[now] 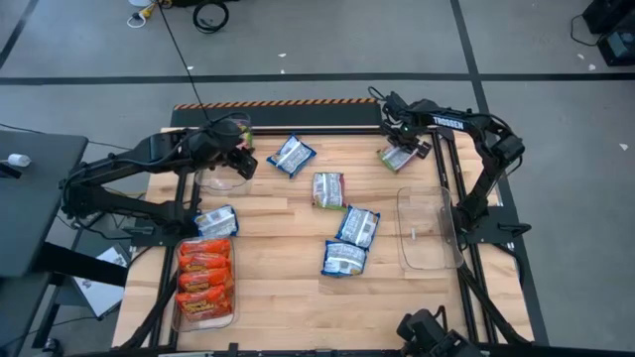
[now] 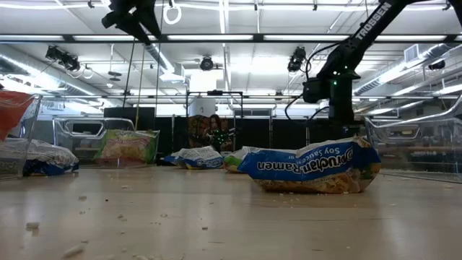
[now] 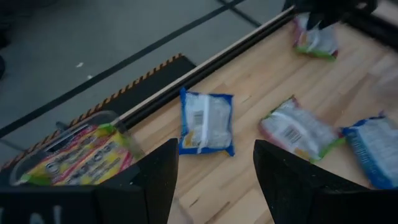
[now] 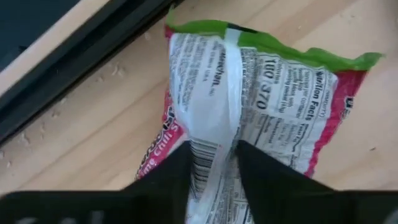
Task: Sort Maruchan noodles
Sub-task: Put the right green noodle pack into the top left transparent bin
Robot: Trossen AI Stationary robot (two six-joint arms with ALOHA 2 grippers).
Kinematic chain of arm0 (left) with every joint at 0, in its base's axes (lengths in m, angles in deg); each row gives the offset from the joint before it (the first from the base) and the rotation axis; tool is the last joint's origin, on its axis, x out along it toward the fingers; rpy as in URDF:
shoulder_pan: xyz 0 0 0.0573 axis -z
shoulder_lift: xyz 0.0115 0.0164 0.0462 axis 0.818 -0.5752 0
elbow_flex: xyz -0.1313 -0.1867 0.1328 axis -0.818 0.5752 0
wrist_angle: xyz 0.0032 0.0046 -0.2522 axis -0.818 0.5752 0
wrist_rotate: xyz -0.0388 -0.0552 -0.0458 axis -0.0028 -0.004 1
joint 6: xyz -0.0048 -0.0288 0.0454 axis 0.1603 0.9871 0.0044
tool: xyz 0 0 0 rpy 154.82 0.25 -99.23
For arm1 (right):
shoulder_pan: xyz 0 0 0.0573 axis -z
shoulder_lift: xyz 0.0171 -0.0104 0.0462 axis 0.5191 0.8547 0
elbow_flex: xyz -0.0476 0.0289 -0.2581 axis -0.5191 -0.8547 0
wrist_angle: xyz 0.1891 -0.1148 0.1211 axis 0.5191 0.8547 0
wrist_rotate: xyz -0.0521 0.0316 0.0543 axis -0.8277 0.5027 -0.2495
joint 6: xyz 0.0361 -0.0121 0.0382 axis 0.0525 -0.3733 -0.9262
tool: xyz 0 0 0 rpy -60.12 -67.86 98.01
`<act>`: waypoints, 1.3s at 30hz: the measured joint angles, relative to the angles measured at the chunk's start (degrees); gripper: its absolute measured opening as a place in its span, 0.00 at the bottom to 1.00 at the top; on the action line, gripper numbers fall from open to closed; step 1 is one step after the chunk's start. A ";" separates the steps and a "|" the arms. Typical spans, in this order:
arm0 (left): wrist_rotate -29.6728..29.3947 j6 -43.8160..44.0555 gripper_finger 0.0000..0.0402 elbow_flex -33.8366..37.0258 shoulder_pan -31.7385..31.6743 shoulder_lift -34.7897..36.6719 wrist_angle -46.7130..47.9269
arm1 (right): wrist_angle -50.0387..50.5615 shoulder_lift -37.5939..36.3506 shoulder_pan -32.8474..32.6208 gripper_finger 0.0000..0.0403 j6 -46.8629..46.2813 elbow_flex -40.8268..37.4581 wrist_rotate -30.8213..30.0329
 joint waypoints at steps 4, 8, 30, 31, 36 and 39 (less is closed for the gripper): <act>5.03 -0.60 0.53 0.00 0.03 0.44 -3.55 | -0.85 -0.80 -1.55 0.09 0.32 -0.02 0.00; 6.90 -3.48 0.53 0.00 0.82 2.01 -5.15 | -4.74 -5.30 -3.11 0.03 2.31 0.95 -0.24; 15.56 -34.67 0.56 0.00 16.72 -4.13 -45.28 | -32.04 -38.34 -24.53 0.01 19.87 3.76 43.97; 16.73 -31.32 0.57 -0.02 16.91 -5.70 -46.68 | -33.78 -38.34 -25.99 0.01 21.40 3.75 43.22; 26.07 -19.91 0.67 0.07 16.96 -13.32 -54.95 | -52.71 -36.76 -33.07 0.01 27.99 3.67 43.02; 31.64 -15.30 0.70 0.07 16.09 -17.30 -67.16 | -66.26 -34.67 -36.22 0.01 26.43 3.69 45.59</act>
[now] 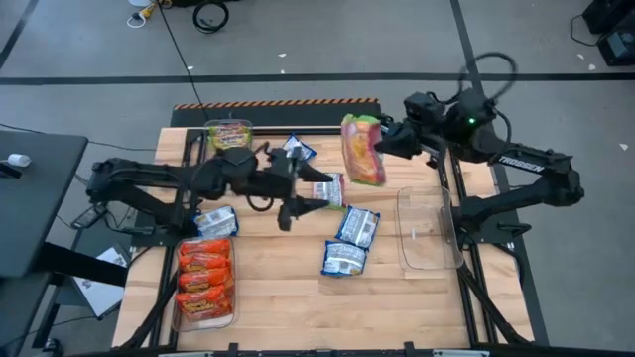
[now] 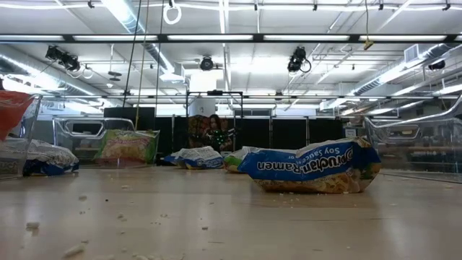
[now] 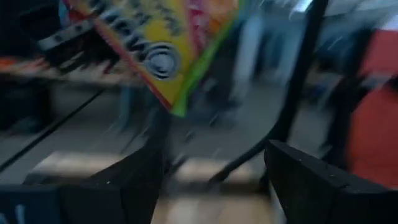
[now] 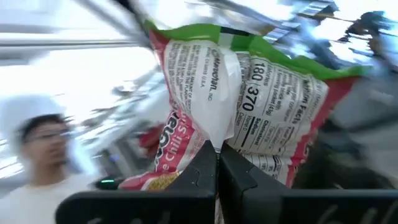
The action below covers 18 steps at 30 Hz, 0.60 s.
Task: Sort Maruchan noodles
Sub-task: Put the right green noodle pack into the top left transparent bin
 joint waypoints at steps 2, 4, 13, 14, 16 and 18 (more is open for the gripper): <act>4.56 4.28 0.70 0.00 -1.15 -2.55 -8.94 | -5.96 1.24 -2.06 0.01 -1.33 0.00 1.04; 8.16 9.35 0.70 -0.02 -2.48 -5.11 -18.30 | -8.75 2.15 -4.06 0.01 -1.53 0.00 1.15; 23.31 27.30 0.70 -0.07 -6.26 -15.35 -39.99 | -9.89 6.18 -9.56 0.01 4.00 0.04 -2.09; 25.01 27.77 0.70 -0.07 -6.21 -16.19 -42.51 | -9.88 6.68 -9.59 0.01 4.10 0.04 -2.26; 27.12 29.06 0.70 -0.07 -5.88 -17.42 -47.79 | -9.88 7.59 -9.57 0.01 4.18 0.04 -2.27; 28.54 29.86 0.70 -0.07 -5.64 -17.90 -52.64 | -9.88 8.35 -9.49 0.01 4.30 0.04 -2.33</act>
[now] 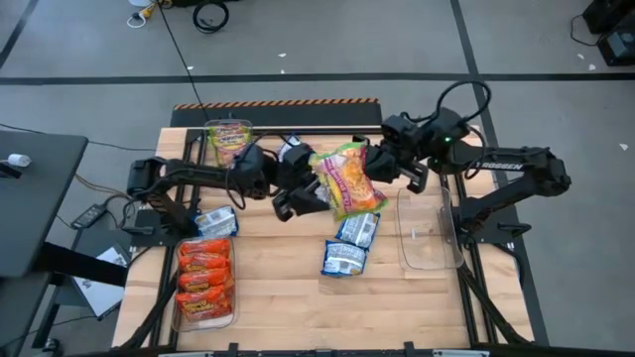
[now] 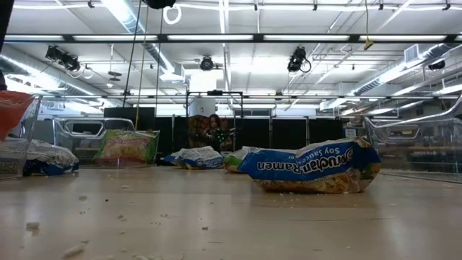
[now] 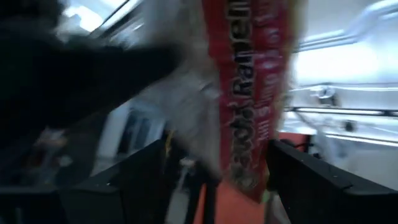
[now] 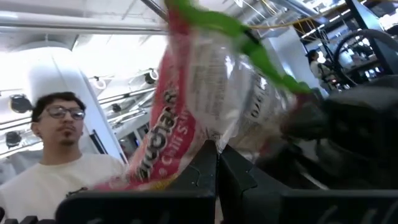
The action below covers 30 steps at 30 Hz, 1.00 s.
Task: Sort Maruchan noodles
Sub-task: Put the right green noodle pack into the top left transparent bin
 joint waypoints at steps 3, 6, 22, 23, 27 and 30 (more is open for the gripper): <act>2.25 1.25 0.70 0.00 0.20 -0.02 -3.72 | 0.17 0.20 0.01 0.02 0.28 -0.02 -0.29; 2.35 3.39 0.70 0.02 -0.27 0.23 -4.65 | 0.02 -0.09 0.03 0.02 1.00 -0.02 -0.33; -0.61 6.43 0.47 0.02 -2.95 0.34 -4.78 | 2.23 -0.28 0.47 0.10 -0.41 0.00 -5.16; 0.13 6.44 0.44 0.02 -3.15 0.34 -4.79 | 2.24 -0.37 0.63 0.13 -0.30 0.00 -5.72; 2.23 7.61 0.40 0.00 -4.60 0.82 -3.93 | -0.31 -1.15 1.90 0.24 -0.07 -0.02 -9.30; 4.64 6.28 0.41 0.01 -6.67 3.20 2.44 | -4.80 -3.01 3.57 0.32 0.31 -0.02 -13.85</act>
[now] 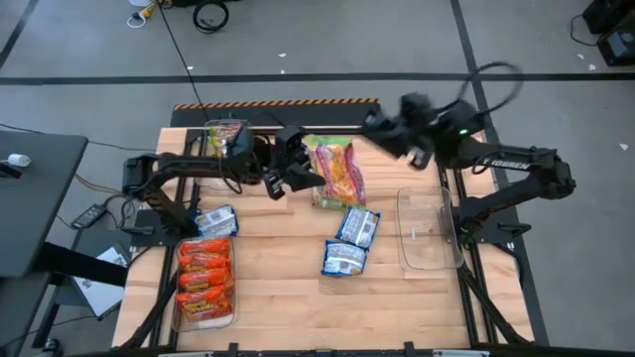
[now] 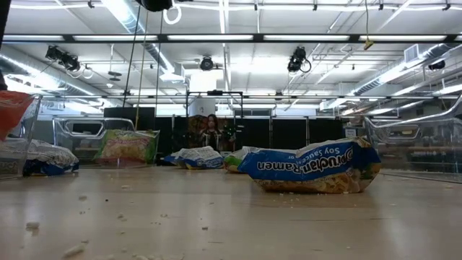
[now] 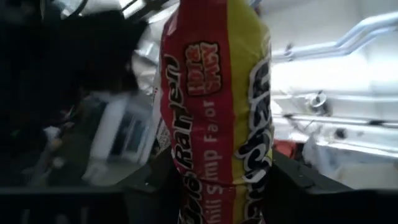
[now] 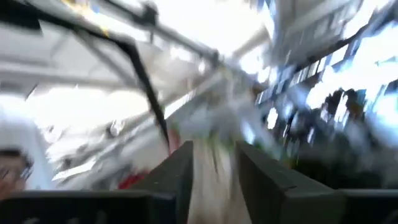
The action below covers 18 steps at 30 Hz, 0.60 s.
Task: Sort Maruchan noodles
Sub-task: Put the right green noodle pack into the top left transparent bin
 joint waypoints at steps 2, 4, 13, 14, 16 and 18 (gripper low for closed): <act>1.42 -3.48 0.43 -0.03 -1.82 2.79 7.14 | -2.75 -1.84 1.09 0.36 1.31 0.02 -2.45; 3.02 -8.22 0.43 -1.18 -4.21 6.05 16.68 | -3.55 -3.95 2.09 0.38 3.29 0.03 -3.84; -8.81 -48.36 0.42 -13.01 -16.25 20.29 95.36 | 7.65 -11.52 3.50 0.39 10.61 0.04 -3.90; -13.12 -52.03 0.42 -14.17 -17.24 20.88 102.98 | 10.21 -12.02 3.50 0.39 11.59 0.04 -4.07; -22.27 -57.60 0.41 -15.33 -18.83 21.43 115.62 | 14.40 -12.55 3.52 0.39 13.14 0.04 -4.77; -31.09 -61.39 0.41 -15.30 -20.64 21.60 126.27 | 17.18 -12.60 3.52 0.39 14.61 0.04 -5.60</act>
